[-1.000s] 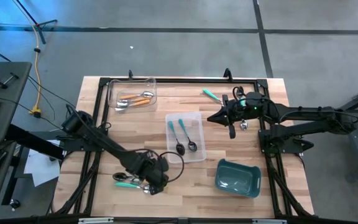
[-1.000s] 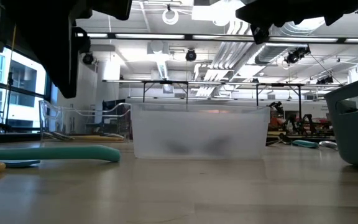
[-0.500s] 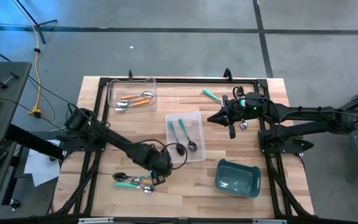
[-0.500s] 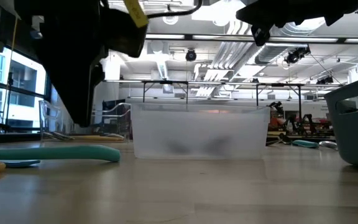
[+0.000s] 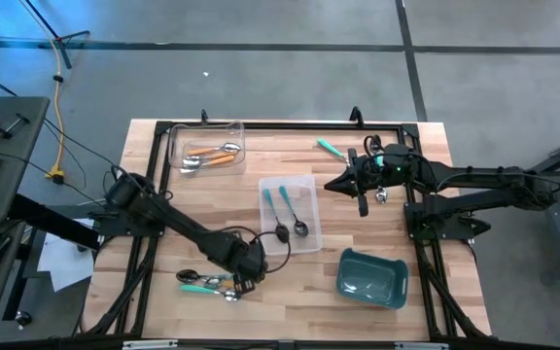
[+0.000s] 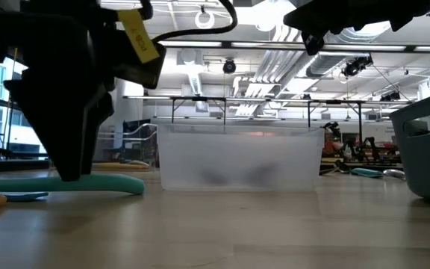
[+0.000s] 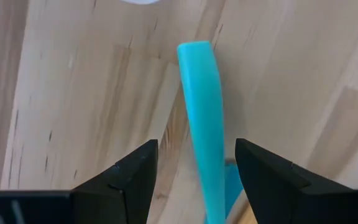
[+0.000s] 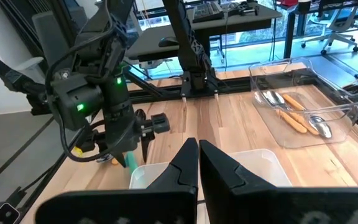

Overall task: Sort silverware by color (type)
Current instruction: Put the light blue spoon into the blue bin

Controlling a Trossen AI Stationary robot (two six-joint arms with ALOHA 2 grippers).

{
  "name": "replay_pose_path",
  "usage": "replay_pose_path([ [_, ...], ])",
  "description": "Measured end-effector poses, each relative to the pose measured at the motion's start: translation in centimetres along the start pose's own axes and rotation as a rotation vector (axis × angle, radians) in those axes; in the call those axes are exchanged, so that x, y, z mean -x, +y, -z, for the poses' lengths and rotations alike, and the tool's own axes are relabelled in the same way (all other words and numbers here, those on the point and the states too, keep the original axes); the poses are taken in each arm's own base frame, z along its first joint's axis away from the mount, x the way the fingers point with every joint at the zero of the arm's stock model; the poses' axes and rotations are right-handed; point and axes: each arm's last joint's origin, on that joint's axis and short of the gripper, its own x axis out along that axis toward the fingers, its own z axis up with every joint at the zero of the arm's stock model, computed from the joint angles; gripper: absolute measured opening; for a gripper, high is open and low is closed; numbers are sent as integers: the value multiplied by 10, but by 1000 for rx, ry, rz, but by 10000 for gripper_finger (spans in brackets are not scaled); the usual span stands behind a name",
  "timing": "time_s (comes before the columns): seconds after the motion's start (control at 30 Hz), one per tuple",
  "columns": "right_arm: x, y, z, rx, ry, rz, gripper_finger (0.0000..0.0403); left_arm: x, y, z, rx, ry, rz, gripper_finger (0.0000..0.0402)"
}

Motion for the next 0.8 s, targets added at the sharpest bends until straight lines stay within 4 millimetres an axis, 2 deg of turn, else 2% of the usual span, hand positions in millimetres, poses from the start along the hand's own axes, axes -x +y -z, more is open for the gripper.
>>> replay_pose_path([
  [0.2, 0, 0, 0, 2, 0, 0, 0, -15, -3, 1, -16, 22, -32, 204],
  [0.4, 0, 0, 0, 0, -1, 3, 0, -20, -3, 1, -42, 14, -48, 198],
  [0.5, 0, 0, 0, 0, -1, 8, 0, -21, -4, 0, -69, 9, -45, 166],
  [0.7, 0, 0, 0, 0, -2, 12, 0, -20, -4, 0, -85, -2, -42, 46],
  [0.8, 0, 0, 0, -7, -2, 12, 0, -19, -4, -1, -106, -7, -37, 41],
])
